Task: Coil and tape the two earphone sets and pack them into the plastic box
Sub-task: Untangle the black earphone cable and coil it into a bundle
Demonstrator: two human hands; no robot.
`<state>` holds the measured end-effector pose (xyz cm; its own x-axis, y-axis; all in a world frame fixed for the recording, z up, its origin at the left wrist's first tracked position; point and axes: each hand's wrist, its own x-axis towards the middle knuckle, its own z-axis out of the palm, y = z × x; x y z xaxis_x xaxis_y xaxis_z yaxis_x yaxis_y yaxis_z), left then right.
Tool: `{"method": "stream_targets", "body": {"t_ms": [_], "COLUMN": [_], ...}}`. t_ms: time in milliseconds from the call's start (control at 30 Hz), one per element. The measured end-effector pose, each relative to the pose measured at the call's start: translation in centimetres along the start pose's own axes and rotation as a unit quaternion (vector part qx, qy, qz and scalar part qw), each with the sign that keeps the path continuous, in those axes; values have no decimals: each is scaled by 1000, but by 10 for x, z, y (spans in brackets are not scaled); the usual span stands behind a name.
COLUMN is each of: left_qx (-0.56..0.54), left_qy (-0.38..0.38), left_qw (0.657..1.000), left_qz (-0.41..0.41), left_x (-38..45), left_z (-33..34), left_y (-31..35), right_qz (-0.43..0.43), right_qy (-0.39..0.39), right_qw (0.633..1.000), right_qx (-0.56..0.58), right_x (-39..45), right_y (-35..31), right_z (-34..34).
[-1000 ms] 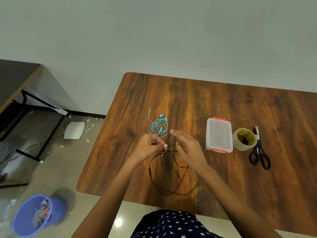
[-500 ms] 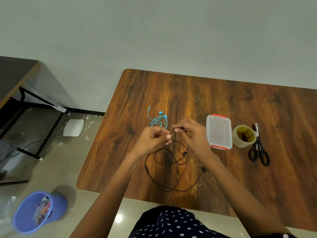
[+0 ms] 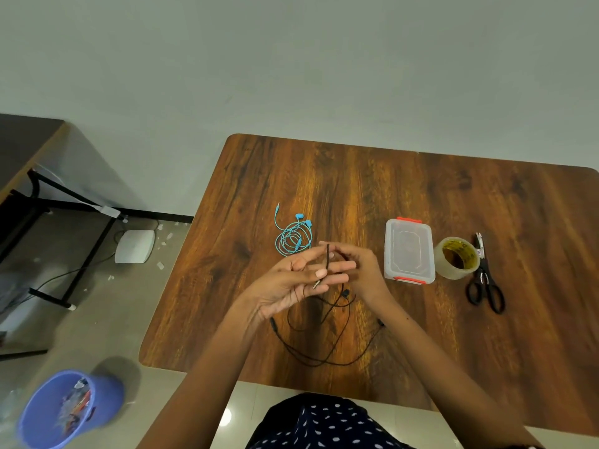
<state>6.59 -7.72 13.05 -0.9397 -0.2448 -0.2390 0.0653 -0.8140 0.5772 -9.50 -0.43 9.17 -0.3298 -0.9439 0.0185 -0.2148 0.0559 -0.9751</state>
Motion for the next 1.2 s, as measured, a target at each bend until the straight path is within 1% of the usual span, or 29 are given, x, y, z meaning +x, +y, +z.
{"method": "stream_targets", "body": {"t_ms": [67, 200, 300, 367, 500, 600, 733, 800, 867, 967, 1100, 1200], "left_qx": [18, 36, 22, 29, 43, 60, 81, 81, 121, 169, 205, 216], "left_qy": [13, 69, 64, 75, 116, 159, 178, 207, 230, 227, 189, 152], "left_qw": [1000, 995, 996, 994, 988, 980, 973, 968, 961, 956, 960, 964], "left_qz": [13, 60, 64, 70, 93, 106, 123, 117, 100, 73, 34, -1], "left_x": [2, 7, 8, 10, 15, 18, 21, 21, 20, 17, 12, 8], "left_z": [1, 0, 1, 1, 0, -4, -7, -9, -13, -17, -20, -21], "left_y": [-2, -3, -7, -11, -19, -28, -39, -46, -51, -53, -51, -51], "right_qz": [9, 51, 68, 74, 57, 52, 15, 1, -17, -31, -49, -59], "right_qy": [-11, -36, -51, -62, -91, -123, -152, -156, -163, -195, -249, -252], "right_qw": [1000, 994, 992, 990, 983, 969, 951, 939, 924, 905, 896, 895], "right_qx": [-19, -92, -96, -100, -151, -206, -268, -307, -345, -377, -366, -364], "right_x": [-2, -8, -14, -17, -27, -34, -44, -48, -50, -48, -48, -47], "right_y": [2, 6, 8, 6, 4, 6, 3, 1, -2, -6, -12, -16], "right_z": [1, 4, 7, 7, 8, 6, 1, -2, -7, -16, -21, -22]}}
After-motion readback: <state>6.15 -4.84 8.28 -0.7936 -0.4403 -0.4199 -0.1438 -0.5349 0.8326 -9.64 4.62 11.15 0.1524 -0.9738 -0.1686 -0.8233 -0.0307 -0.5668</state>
